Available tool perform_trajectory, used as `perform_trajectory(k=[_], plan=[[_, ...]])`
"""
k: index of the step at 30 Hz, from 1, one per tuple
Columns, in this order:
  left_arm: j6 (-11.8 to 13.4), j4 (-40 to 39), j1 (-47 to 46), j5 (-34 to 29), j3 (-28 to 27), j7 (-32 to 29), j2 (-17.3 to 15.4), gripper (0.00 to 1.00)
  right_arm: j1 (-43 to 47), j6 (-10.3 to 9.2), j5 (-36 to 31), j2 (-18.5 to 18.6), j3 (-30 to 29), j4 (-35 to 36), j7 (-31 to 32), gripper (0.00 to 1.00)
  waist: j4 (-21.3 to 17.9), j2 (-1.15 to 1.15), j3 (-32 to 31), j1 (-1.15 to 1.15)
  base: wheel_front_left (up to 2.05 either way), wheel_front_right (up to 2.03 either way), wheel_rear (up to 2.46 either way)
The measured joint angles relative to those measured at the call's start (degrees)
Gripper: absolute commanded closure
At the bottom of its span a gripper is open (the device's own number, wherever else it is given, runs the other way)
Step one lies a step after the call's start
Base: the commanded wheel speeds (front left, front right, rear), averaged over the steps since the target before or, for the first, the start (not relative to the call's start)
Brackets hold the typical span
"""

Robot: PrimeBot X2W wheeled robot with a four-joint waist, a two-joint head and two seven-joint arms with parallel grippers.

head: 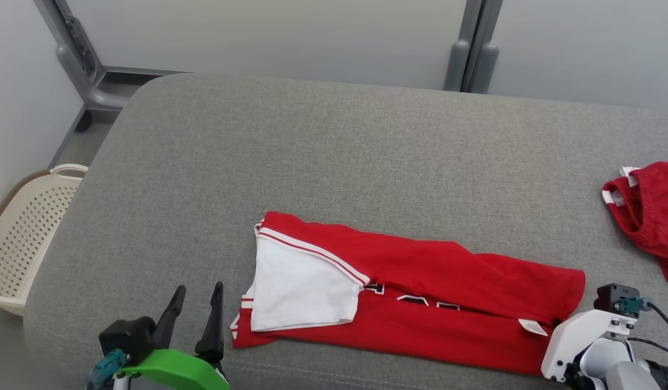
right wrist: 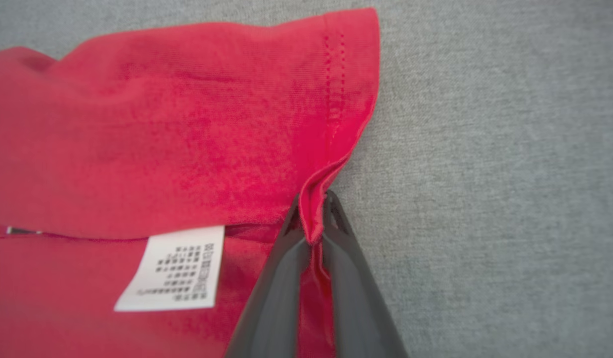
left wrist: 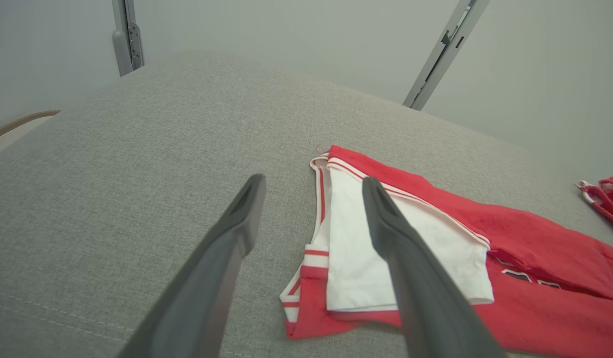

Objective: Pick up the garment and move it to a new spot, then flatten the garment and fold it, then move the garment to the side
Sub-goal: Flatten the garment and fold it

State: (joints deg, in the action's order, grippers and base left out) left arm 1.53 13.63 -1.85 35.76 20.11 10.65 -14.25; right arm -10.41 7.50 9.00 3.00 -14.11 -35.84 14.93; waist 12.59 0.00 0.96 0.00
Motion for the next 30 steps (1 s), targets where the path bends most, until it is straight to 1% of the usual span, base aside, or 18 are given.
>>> perform_trajectory(k=[6, 10, 13, 20, 23, 24, 27, 30], plan=[[0.10, -0.12, 0.06, 0.31, 0.07, 0.00, -0.14, 0.00, -0.43, 0.00, -0.03, -0.01, 0.01, -0.80, -0.42, 1.00, -0.05, 0.00, -0.37, 0.00, 0.00, 0.00, 0.00], [0.30, -0.31, 0.09, 0.42, 0.07, 0.01, -0.21, 0.00, -0.55, 0.07, -0.68, -0.34, -1.66, -0.20, -0.10, 1.00, -0.36, 0.00, -0.29, 0.00, 0.00, 0.00, 0.00], [0.35, -0.38, 0.16, 0.45, 0.20, 0.01, -0.23, 0.00, -0.53, 0.07, -2.86, -0.45, -4.42, 1.78, 0.75, 1.00, -0.61, 0.00, -0.26, 0.00, 0.00, 0.00, 0.00], [0.47, -0.47, 0.76, 0.52, 0.46, 0.09, -0.43, 0.00, 1.18, 0.05, -7.47, -0.40, -13.55, 10.14, 5.10, 1.00, -0.91, 0.00, -0.59, 0.00, 0.00, 0.00, 0.00], [0.47, -0.48, 0.86, 0.53, 0.62, 0.10, -0.46, 0.00, 2.27, 0.05, -9.78, -0.34, -16.62, 14.40, 7.66, 1.00, -1.12, 0.00, -0.78, 0.00, 0.00, 0.00, 0.00], [0.47, -0.49, 1.01, 0.54, 0.70, 0.11, -0.48, 0.00, 2.91, 0.05, -10.80, -0.33, -18.59, 17.36, 9.36, 1.00, -1.33, 0.00, -0.86, 0.00, 0.00, 0.00, 0.00], [0.47, -0.49, 1.20, 0.60, 0.89, 0.45, -0.48, 0.00, 3.92, 0.05, -12.55, -0.27, -21.29, 21.51, 11.74, 1.00, -1.65, 0.00, -0.89, 0.00, 0.00, 0.00, 0.00], [0.48, -0.53, 1.25, 0.74, 0.91, 0.53, -0.48, 0.00, 4.32, 0.05, -13.36, 0.48, -22.62, 24.58, 13.25, 1.00, -1.99, 0.00, -0.73, 0.00, 0.00, 0.00, 0.00]])
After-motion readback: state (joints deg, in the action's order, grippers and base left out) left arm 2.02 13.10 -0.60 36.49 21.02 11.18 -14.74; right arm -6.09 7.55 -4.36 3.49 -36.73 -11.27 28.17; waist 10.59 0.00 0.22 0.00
